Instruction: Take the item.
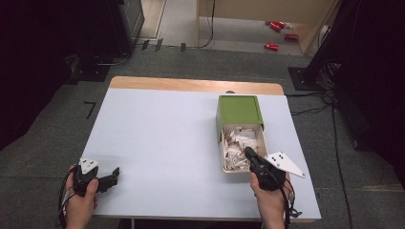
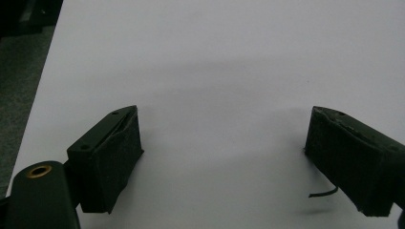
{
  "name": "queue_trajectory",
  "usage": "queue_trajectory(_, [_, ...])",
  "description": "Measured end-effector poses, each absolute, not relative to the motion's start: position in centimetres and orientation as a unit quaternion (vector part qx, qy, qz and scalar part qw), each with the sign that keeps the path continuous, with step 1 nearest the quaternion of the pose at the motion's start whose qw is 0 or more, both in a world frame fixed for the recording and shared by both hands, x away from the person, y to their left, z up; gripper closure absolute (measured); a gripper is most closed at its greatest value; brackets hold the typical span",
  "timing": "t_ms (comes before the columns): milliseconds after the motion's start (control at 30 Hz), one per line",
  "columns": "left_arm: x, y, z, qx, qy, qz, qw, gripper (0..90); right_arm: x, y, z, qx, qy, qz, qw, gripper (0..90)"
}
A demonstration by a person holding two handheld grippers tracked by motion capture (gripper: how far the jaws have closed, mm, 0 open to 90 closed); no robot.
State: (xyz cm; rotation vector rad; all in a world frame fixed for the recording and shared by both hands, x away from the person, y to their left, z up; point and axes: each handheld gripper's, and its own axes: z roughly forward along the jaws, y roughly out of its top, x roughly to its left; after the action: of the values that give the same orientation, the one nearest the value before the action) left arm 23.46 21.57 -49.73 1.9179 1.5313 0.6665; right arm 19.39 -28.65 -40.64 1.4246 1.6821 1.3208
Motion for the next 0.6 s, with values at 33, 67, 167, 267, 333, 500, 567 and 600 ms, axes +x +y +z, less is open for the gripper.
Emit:
queue_trajectory(33, [23.5, 21.6, -49.7, 0.721, 0.575, 0.250, 0.295, 12.8, 19.4, -28.6, -40.5, 0.530, 0.628, 0.495, 0.283, 90.0])
queue_trajectory(67, [23.5, 21.6, -49.7, 0.721, 0.575, 0.250, 0.295, 12.8, 19.4, -28.6, -40.5, 0.530, 0.628, 0.495, 0.283, 90.0])
queue_trajectory(167, [23.5, 21.6, -49.7, 0.721, 0.575, 0.250, 0.295, 12.8, 19.2, -28.1, -40.0, 0.523, 0.627, 0.503, 0.283, 90.0])
queue_trajectory(267, [23.5, 21.6, -49.7, 0.721, 0.575, 0.250, 0.295, 12.8, 19.0, -27.7, -39.8, 0.518, 0.628, 0.508, 0.282, 90.0])
queue_trajectory(333, [23.5, 21.6, -49.7, 0.721, 0.575, 0.250, 0.295, 12.8, 19.0, -27.5, -39.8, 0.515, 0.629, 0.511, 0.281, 90.0])
queue_trajectory(500, [23.5, 21.6, -49.7, 0.721, 0.575, 0.250, 0.294, 12.8, 18.8, -26.2, -39.8, 0.505, 0.635, 0.516, 0.275, 90.0])
queue_trajectory(567, [23.5, 21.6, -49.7, 0.721, 0.575, 0.250, 0.294, 12.8, 18.7, -25.7, -39.9, 0.501, 0.637, 0.519, 0.273, 90.0])
queue_trajectory(600, [23.5, 21.6, -49.7, 0.721, 0.575, 0.250, 0.295, 12.8, 18.7, -25.5, -39.9, 0.498, 0.638, 0.519, 0.273, 90.0])
